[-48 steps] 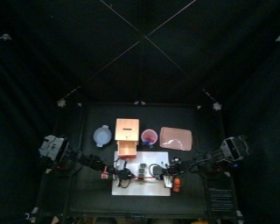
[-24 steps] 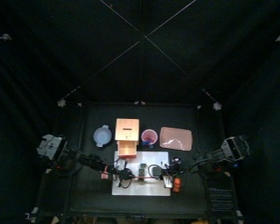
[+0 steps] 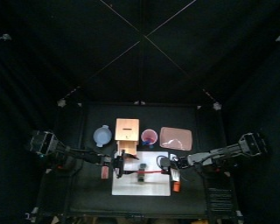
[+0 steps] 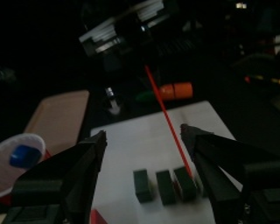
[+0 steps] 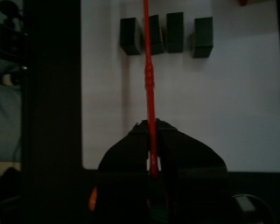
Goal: Place sushi on board then cut the sushi with the knife then place the pieces on the plate
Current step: Cut the sushi into 4 pieces
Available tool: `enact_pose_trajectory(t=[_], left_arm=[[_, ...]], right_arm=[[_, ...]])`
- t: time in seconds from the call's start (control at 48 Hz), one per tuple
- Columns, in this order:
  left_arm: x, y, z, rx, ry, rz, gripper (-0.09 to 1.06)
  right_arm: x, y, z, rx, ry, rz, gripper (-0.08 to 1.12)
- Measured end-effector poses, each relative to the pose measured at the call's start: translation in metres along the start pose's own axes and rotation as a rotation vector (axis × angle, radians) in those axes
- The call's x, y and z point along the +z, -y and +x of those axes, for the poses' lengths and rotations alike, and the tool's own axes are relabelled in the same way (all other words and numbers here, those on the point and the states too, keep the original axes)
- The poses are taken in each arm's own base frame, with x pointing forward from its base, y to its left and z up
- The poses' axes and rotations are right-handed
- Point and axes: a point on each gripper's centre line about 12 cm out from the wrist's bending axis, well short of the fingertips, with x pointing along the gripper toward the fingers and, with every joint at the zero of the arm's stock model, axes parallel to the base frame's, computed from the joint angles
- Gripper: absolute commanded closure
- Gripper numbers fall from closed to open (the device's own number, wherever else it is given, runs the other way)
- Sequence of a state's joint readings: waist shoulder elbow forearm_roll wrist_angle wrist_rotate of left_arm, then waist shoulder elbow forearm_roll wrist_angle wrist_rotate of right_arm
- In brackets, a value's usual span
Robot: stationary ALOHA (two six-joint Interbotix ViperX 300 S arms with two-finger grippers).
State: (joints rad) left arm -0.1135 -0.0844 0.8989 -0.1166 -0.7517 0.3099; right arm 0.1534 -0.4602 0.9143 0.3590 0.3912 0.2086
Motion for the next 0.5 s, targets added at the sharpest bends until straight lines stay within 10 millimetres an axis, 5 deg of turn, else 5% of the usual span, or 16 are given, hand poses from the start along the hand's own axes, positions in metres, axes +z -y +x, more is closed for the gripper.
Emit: enact_pose_trajectory(t=[0.208,0.5], left_arm=[[-0.006,0.0,-0.007,0.011,0.018,0.017,-0.02],[-0.014,0.0,-0.012,0.008,-0.007,0.019,-0.02]], right_arm=[[-0.032,0.008,-0.009,0.005,-0.113,0.554,0.66],[-0.055,-0.001,-0.011,-0.158,-0.115,0.934,0.64]])
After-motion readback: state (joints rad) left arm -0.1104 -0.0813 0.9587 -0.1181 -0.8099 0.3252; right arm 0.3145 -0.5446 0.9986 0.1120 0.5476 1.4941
